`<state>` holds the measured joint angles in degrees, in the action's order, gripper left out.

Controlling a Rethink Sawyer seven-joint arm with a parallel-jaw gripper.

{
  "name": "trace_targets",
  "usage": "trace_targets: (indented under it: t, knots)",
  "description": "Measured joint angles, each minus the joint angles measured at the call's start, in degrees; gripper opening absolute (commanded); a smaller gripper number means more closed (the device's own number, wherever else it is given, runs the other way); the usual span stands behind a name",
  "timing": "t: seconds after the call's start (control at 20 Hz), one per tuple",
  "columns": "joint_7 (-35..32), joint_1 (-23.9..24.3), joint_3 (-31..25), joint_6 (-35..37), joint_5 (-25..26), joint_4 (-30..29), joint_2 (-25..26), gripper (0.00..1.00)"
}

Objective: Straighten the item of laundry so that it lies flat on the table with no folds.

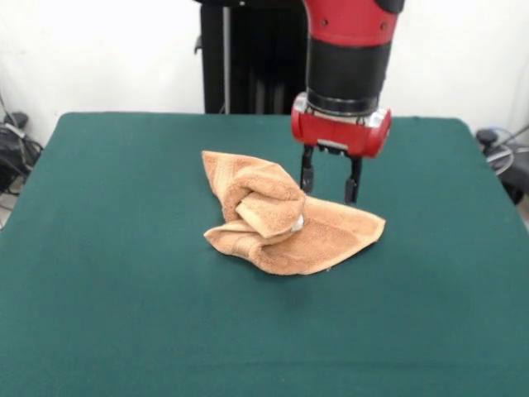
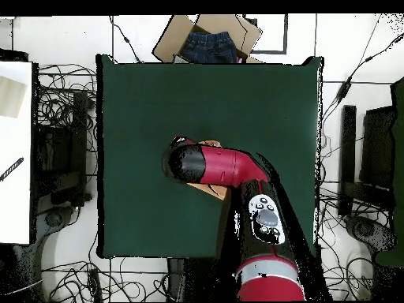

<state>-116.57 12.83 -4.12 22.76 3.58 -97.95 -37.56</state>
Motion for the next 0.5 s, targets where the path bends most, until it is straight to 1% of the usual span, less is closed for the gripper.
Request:
trace_targets:
  t: [0.35, 0.5]
  knots:
    - [0.00, 3.11, -1.67, 0.01, 0.00, -2.05, -2.13, 1.00]
    - [0.00, 5.21, -2.71, 0.01, 0.01, -3.45, -2.80, 1.00]
